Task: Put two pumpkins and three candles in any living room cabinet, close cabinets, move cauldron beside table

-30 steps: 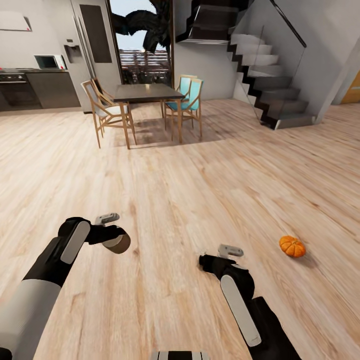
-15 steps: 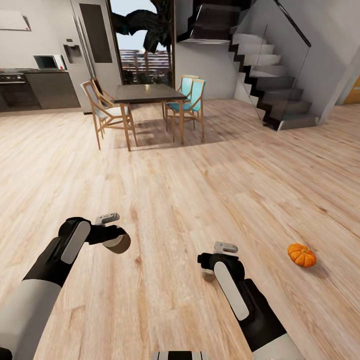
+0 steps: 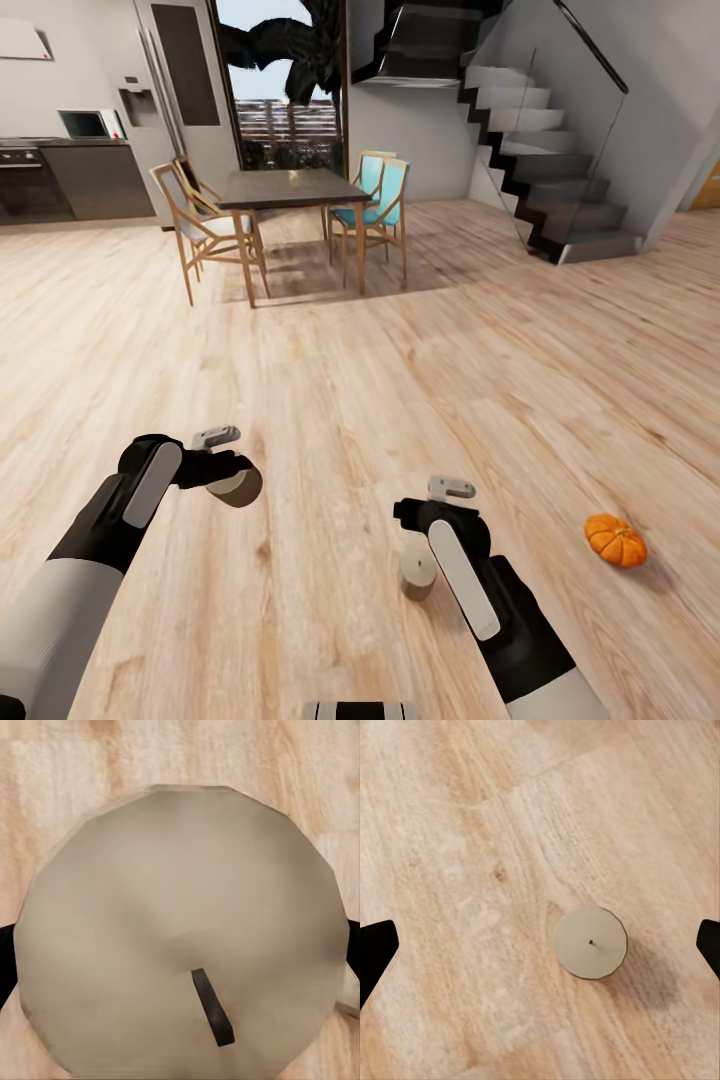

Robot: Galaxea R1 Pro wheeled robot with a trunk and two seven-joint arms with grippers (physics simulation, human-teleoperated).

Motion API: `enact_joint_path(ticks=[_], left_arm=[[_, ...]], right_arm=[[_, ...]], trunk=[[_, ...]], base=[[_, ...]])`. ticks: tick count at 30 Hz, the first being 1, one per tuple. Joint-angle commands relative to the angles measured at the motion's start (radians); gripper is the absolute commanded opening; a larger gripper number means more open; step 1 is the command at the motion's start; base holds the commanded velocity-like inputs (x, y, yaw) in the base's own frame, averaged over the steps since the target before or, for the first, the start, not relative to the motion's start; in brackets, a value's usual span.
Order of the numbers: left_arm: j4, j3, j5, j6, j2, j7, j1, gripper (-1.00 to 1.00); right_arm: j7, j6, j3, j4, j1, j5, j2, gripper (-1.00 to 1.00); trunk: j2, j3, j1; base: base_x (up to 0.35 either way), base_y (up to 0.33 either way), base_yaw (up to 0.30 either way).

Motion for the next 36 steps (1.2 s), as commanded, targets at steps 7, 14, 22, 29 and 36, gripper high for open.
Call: enact_joint_path(ticks=[7,14,22,29,36], left_arm=[[-0.021,-0.001,0.01,0.002,0.005,0.01,-0.001,-1.0],[-0.093,-0.008,0.023,0.002,0.076,0.01,0.0,-1.0],[-0.119,-0.013,0.097,0.002,0.116,0.01,-0.001,-1.0],[-0.112,-0.014,0.106,0.002,0.118,0.01,-0.001,-1.0],[-0.121,-0.014,0.108,0.002,0.117,0.01,-0.001,-1.0]], right_arm=[[-0.01,0.002,0.001,-0.002,-0.001,-0.008,0.0,1.0],[-0.01,0.002,0.0,0.01,-0.001,-0.008,0.0,1.0],[-0.011,0.003,-0.007,0.117,-0.008,-0.009,0.0,1.0],[-0.011,0.03,-0.011,0.143,-0.01,-0.009,0.0,1.0],[-0.01,0.097,-0.022,0.153,-0.011,-0.009,0.0,1.0]], trunk=[[0.0,-0.001,0.0],[0.0,-0.001,0.0],[0.0,-0.001,0.0],[0.0,-0.001,0.0],[0.0,-0.001,0.0]], base=[[0.256,-0.001,0.0],[0.074,0.0,0.0],[0.057,0.0,0.0],[0.26,0.0,0.0],[0.056,0.0,0.0]])
